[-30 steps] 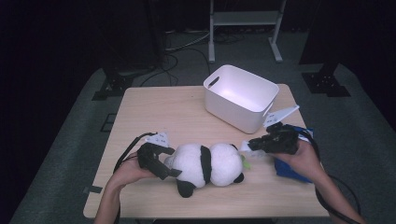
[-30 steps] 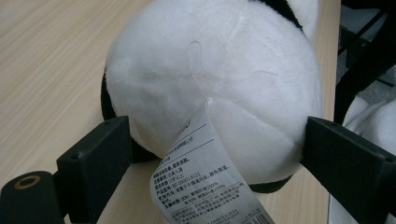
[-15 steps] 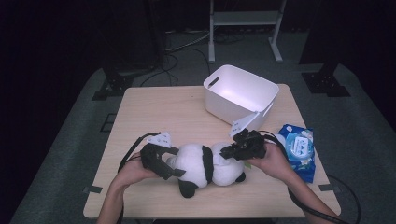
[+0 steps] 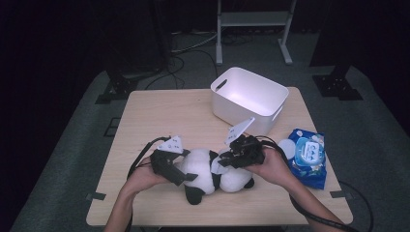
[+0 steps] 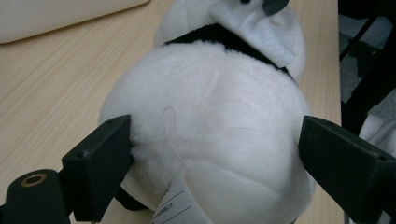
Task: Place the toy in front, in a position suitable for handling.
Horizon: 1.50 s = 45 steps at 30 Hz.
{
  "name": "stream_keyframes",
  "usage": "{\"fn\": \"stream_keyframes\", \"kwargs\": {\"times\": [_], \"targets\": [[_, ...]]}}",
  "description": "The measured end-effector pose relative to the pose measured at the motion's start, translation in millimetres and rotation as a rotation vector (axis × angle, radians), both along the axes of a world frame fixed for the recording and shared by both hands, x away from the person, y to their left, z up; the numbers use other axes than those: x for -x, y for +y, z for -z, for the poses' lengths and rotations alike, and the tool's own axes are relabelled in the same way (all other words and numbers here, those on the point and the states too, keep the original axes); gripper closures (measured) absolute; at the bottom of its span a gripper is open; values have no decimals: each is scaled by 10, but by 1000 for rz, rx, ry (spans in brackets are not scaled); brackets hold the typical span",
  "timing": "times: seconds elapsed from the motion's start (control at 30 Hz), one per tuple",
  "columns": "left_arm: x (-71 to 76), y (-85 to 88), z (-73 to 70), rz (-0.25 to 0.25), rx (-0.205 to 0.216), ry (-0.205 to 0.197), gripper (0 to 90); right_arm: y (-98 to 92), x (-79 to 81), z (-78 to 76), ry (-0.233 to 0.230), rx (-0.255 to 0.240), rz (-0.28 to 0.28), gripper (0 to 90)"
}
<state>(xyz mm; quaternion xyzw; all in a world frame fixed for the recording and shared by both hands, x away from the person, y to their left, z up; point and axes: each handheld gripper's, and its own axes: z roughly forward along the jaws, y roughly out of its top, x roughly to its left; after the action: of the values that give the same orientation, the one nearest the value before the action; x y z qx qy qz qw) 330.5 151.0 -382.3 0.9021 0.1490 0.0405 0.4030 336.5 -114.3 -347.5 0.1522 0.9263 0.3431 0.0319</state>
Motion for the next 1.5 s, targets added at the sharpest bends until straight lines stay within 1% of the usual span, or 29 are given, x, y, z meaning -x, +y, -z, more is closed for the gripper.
{"fn": "stream_keyframes", "kwargs": {"times": [0.07, 0.1, 0.23, 0.27, 0.33, 0.43, 0.53, 0.6, 0.67, 0.8, 0.87, 0.9, 0.93, 0.97, 1.0, 1.07, 1.13, 1.2, 1.27, 1.33, 1.43, 1.5], "targets": [[4, -9, -1, -2, -6, -2, 103, -44, 20, -17, -5, 3, 17, 698], [4, -10, 0, -2, -7, 0, 103, -65, 29, -23, -14, 7, 25, 687], [4, -7, 1, -3, -10, 1, 103, -161, 55, -42, -15, 12, 53, 609], [6, -8, 1, -3, -11, 1, 103, -180, 58, -45, -14, 8, 56, 602], [11, -12, -1, -3, -14, -1, 103, -231, 66, -52, -25, 12, 62, 597], [14, -12, -2, -3, -16, 1, 103, -310, 86, -68, -20, 12, 80, 588], [12, -8, -2, -3, -15, 4, 103, -366, 98, -63, -12, 19, 85, 589], [10, -8, -4, 0, -18, 1, 103, -395, 111, -32, -7, 37, 92, 587], [11, -10, -4, 0, -17, 0, 103, -410, 122, -11, -7, 44, 98, 584], [6, -12, 3, 2, -13, 1, 103, -422, 142, 46, -7, 39, 105, 603], [5, -15, 8, 3, -14, 0, 104, -391, 153, 75, -11, 49, 103, 641], [4, -20, 13, 4, -15, -1, 104, -377, 153, 85, -22, 56, 100, 665], [8, -25, 19, 5, -18, -1, 106, -351, 158, 95, -32, 68, 98, 701], [10, -28, 23, 4, -18, -3, 120, -312, 167, 100, -48, 91, 93, 734], [9, -28, 23, 3, -20, -2, 124, -282, 169, 95, -58, 107, 88, 745], [3, -20, 24, 6, -22, -2, 130, -237, 158, 75, -59, 115, 79, 763], [3, -21, 29, 7, -21, -3, 136, -167, 136, 50, -45, 105, 64, 769], [3, -21, 31, 6, -20, 0, 138, -93, 120, 35, -42, 104, 48, 771], [4, -19, 33, 7, -21, 2, 139, -6, 86, 21, -40, 92, 33, 771], [6, -17, 36, 7, -23, -1, 139, 81, 43, 15, -49, 94, 23, 772], [6, -9, 50, 1, -17, 0, 143, 182, -47, 4, -48, 108, 22, 774], [4, -6, 52, 1, -16, 1, 143, 195, -94, 0, -45, 112, 31, 774]]}}
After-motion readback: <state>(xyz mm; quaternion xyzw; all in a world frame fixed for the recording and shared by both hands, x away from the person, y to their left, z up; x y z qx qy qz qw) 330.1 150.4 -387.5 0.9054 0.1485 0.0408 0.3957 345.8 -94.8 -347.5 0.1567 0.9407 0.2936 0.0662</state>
